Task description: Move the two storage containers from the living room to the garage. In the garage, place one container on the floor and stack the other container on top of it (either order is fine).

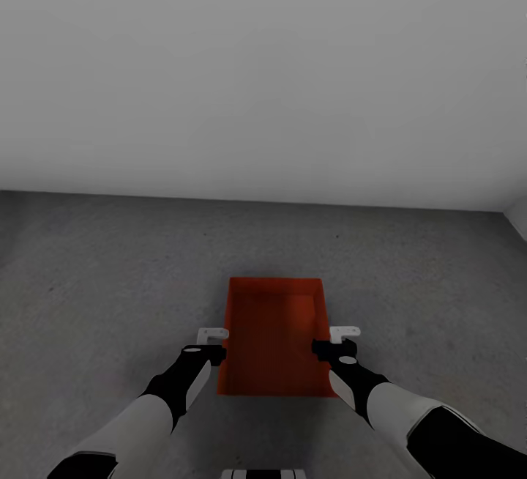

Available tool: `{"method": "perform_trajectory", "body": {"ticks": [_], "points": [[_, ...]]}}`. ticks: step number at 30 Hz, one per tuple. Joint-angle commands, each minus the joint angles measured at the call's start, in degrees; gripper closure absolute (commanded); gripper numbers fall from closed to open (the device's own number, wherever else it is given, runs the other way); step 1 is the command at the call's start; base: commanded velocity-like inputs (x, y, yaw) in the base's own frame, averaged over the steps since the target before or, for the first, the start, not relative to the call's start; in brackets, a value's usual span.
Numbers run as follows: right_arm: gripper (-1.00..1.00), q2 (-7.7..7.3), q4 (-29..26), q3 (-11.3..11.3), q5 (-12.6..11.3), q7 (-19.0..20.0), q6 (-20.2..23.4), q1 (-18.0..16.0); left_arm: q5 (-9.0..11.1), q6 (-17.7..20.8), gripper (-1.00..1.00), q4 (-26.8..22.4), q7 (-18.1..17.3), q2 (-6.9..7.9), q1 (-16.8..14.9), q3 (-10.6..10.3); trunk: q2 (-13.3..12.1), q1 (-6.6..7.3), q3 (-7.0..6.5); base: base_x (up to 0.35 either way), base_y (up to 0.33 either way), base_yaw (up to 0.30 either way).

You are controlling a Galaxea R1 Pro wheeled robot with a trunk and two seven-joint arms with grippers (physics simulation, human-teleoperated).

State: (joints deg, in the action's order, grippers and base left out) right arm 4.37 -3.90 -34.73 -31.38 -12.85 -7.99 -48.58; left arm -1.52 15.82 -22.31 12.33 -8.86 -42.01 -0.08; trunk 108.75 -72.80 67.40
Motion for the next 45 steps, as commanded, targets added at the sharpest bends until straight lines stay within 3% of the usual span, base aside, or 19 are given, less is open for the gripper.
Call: {"method": "perform_trajectory", "body": {"ticks": [1, 45], "points": [[-1.0, 0.02, 0.0, -0.5, -0.5, -0.2, -0.2, 0.0, -0.2, 0.4, -1.0, -0.1, 0.2, -0.01, 0.0, 0.0, -0.4, 0.23, -0.15, 0.0, 0.0, 0.0], [-1.0, 0.29, 0.0, -0.3, -0.9, -0.3, -0.2, 0.0, -0.2, 0.4, -1.0, -0.1, 0.8, -0.1, 0.0, 0.0, -18.0, 9.89, -8.05, 0.0, 0.0, 0.0]]}}
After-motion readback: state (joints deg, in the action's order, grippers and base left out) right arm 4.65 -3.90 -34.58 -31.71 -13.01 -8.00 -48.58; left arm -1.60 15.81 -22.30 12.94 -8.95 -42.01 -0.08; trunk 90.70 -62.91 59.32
